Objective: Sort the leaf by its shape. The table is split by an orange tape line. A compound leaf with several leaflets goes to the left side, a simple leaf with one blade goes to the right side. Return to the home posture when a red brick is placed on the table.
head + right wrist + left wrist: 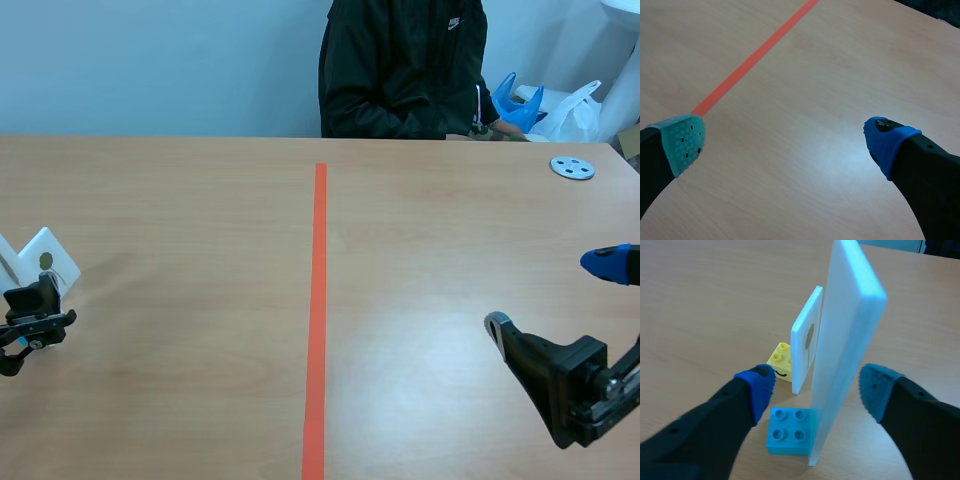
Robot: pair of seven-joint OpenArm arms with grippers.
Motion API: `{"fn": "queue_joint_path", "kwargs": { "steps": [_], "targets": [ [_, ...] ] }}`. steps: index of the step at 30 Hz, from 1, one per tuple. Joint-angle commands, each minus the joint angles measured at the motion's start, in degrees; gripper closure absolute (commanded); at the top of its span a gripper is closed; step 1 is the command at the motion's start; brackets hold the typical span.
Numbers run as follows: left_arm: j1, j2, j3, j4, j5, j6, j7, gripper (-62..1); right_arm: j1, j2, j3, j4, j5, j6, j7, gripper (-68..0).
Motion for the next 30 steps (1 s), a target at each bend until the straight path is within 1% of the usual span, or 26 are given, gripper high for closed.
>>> {"fn": "queue_joint_path", "kwargs": {
  "steps": [1, 3, 6, 9, 17, 21, 24, 28, 30],
  "targets": [
    [1.01, -0.68, -1.64, 4.0, -0.39, 0.0, -1.18, -48.4, 0.5, 0.09, 0.57, 0.55, 0.57, -0.24, 0.61, -67.9],
    [2.34, -0.7, -2.32, 6.99, -0.39, -0.02, -1.18, -52.6, 0.5, 0.09, 0.57, 0.55, 0.57, -0.24, 0.61, -67.9],
    [4.39, -0.72, -3.41, 11.87, -0.55, -0.28, -1.14, -56.4, 0.5, 0.09, 0.57, 0.55, 0.57, -0.24, 0.61, -67.9],
    [7.06, -0.94, -4.24, 17.53, -0.57, -1.81, -0.7, -60.3, 0.5, 0.09, 0.57, 0.55, 0.57, -0.24, 0.61, -67.9],
    [16.76, -1.81, -4.59, 35.54, -0.68, -6.64, 1.31, -62.3, 0.5, 0.11, 0.57, 0.55, 0.57, -0.24, 0.61, -67.9],
    [22.08, -1.81, -4.59, 45.29, -0.76, -10.99, 7.37, -62.3, 0.5, 0.11, 0.57, 0.55, 0.57, -0.24, 0.61, -67.9],
    [26.18, -1.81, -4.57, 51.82, -0.76, -13.68, 9.51, -62.3, 0.5, 0.11, 0.57, 0.55, 0.57, -0.24, 0.61, -67.9],
    [30.58, -1.81, -4.57, 57.96, -0.79, -19.08, 12.13, -62.3, 0.5, 0.11, 0.57, 0.55, 0.57, -0.24, 0.61, -67.9],
    [32.44, -1.81, -4.46, 59.71, -0.83, -20.94, 13.7, -62.3, 0.5, 0.11, 0.57, 0.55, 0.57, -0.24, 0.61, -67.9]
  ]
}}
